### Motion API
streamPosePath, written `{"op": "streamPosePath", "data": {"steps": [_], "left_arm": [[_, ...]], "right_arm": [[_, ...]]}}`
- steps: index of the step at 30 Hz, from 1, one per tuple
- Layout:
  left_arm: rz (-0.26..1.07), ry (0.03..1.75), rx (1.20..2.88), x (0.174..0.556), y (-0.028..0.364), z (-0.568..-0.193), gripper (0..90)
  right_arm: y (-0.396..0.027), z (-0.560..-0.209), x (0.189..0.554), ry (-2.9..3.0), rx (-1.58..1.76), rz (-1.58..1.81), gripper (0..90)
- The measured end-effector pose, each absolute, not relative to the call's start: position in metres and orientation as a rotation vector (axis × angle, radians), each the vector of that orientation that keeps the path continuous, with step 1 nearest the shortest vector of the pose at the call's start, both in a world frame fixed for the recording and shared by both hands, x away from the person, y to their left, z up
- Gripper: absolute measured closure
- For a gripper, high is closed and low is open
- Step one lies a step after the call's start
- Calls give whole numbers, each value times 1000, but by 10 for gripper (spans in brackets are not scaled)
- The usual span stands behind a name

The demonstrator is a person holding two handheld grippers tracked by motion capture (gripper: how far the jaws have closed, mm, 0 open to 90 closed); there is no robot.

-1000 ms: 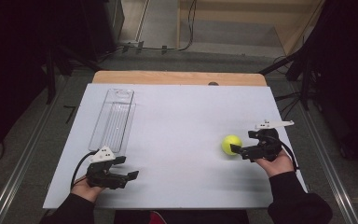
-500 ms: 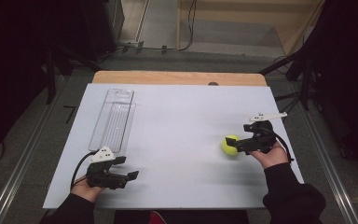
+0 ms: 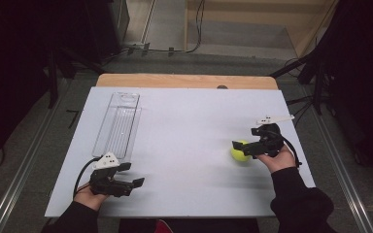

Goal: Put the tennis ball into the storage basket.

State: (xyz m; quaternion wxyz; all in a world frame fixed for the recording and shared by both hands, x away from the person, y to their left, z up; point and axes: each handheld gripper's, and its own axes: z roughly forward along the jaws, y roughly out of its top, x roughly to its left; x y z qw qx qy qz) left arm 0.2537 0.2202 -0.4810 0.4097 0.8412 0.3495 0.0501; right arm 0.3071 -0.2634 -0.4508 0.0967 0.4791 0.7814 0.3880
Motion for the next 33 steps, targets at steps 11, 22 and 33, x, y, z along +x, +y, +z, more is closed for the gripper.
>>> {"op": "streamPosePath", "data": {"steps": [11,22,33], "left_arm": [[125,882,2117,254,220,-481,208],[120,881,2119,254,220,-481,209],[116,881,2114,254,221,-481,208]], "right_arm": [[-261,-460,308,2335,1426,1130,0],[-261,-472,309,2341,1455,1086,0],[-262,-483,309,2329,1514,1064,0]]}}
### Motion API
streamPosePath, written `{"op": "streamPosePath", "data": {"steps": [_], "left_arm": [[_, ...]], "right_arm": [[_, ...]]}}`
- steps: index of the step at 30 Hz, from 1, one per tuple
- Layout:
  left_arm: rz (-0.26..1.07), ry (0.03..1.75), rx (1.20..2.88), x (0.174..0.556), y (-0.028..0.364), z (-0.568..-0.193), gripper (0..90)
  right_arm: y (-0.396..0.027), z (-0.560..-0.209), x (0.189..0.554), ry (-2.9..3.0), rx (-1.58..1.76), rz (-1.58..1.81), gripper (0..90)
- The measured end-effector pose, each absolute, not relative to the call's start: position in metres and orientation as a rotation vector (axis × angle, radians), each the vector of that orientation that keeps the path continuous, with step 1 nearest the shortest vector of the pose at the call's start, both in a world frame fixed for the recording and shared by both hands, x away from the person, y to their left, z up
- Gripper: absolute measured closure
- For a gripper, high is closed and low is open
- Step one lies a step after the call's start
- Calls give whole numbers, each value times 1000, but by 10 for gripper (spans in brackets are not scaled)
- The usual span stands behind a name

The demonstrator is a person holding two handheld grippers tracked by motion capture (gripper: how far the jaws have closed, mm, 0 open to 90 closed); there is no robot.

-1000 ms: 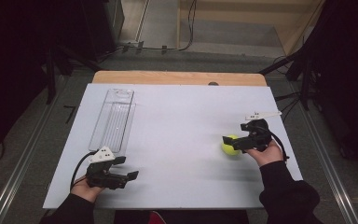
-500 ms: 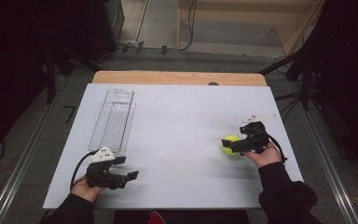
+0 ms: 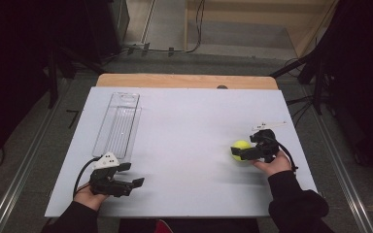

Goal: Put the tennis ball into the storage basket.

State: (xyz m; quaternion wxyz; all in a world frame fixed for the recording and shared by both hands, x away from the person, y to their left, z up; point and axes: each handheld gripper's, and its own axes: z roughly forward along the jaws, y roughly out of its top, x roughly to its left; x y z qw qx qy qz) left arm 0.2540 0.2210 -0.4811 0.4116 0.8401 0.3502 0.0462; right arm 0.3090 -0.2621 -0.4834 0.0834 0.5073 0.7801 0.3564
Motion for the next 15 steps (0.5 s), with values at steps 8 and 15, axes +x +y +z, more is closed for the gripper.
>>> {"op": "streamPosePath", "data": {"steps": [8,15], "left_arm": [[116,881,2113,254,221,-481,208],[114,881,2114,254,221,-481,208]], "right_arm": [[-262,-492,309,2336,1534,1045,0],[-263,-499,309,2357,1544,1030,0]]}}
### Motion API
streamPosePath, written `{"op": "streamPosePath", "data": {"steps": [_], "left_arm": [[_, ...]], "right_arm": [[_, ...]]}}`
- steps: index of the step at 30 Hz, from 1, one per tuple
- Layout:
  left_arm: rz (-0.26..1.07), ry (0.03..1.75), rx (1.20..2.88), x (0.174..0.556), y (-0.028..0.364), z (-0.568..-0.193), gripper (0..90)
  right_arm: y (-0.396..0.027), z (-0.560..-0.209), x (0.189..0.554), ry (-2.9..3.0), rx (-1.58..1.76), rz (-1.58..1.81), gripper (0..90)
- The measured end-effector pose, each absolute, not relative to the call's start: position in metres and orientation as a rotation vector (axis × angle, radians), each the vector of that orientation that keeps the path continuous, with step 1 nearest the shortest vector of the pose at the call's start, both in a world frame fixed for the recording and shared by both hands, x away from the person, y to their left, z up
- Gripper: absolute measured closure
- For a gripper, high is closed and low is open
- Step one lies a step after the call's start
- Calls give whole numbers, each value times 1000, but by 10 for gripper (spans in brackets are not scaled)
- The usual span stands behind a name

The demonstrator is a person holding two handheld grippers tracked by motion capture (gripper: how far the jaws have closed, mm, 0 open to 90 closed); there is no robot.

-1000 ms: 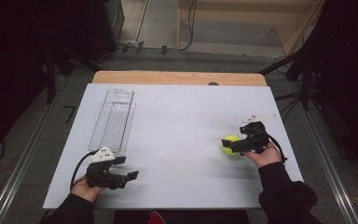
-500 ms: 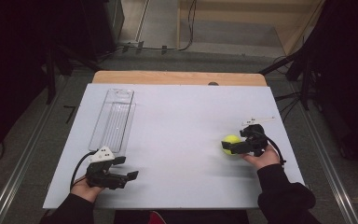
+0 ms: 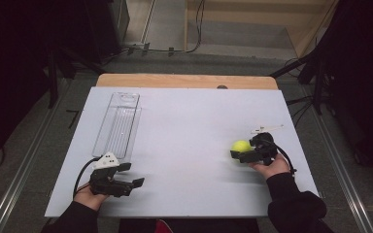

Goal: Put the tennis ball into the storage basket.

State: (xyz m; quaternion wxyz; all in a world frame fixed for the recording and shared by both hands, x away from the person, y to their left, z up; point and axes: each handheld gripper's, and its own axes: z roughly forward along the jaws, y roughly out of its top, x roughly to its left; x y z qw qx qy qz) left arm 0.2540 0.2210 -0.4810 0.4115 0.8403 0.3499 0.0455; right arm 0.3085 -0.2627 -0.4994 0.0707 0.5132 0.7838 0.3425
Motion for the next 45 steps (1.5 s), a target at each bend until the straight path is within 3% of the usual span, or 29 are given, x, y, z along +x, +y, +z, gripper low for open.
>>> {"op": "streamPosePath", "data": {"steps": [6,9,14,16,45], "left_arm": [[113,879,2114,254,221,-481,209],[113,879,2112,254,221,-481,208],[112,878,2113,254,221,-481,208],[112,878,2113,254,221,-481,209],[117,875,2112,254,221,-480,208]], "right_arm": [[-264,-501,308,2341,1555,1009,0],[-266,-502,304,2337,1531,1049,115],[-265,-503,303,2361,1517,1051,134],[-264,-504,302,2389,1475,1075,223],[-264,-497,300,2383,1460,1098,231]]}}
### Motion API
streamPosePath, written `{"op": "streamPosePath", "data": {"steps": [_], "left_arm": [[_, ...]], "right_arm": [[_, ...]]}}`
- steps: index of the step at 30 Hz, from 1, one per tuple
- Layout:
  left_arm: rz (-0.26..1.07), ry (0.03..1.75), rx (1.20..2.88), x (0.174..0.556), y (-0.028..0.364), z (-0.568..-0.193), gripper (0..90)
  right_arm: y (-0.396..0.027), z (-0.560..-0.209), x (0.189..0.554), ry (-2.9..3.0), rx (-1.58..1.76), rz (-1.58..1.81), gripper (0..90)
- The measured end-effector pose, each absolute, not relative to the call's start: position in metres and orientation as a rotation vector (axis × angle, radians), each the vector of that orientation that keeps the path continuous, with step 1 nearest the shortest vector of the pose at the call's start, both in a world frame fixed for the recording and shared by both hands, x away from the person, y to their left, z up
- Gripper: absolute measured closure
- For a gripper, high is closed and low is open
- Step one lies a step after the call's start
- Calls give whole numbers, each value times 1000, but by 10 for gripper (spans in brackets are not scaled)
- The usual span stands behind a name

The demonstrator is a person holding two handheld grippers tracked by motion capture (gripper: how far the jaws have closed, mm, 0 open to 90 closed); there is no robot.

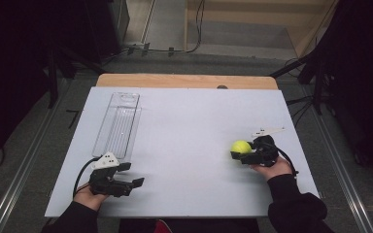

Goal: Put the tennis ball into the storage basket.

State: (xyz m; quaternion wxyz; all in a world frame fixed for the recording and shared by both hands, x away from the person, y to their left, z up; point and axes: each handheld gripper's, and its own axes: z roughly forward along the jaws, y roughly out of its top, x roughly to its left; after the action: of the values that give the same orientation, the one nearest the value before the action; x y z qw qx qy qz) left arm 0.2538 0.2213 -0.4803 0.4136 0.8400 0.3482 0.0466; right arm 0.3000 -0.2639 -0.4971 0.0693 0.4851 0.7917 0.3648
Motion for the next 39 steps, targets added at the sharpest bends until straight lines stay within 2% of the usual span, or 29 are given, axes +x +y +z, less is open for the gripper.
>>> {"op": "streamPosePath", "data": {"steps": [12,39], "left_arm": [[116,880,2114,254,221,-481,208],[111,888,2115,255,221,-481,208]], "right_arm": [[-260,-476,293,2346,1431,1189,231],[-233,-477,291,2443,1354,1193,231]]}}
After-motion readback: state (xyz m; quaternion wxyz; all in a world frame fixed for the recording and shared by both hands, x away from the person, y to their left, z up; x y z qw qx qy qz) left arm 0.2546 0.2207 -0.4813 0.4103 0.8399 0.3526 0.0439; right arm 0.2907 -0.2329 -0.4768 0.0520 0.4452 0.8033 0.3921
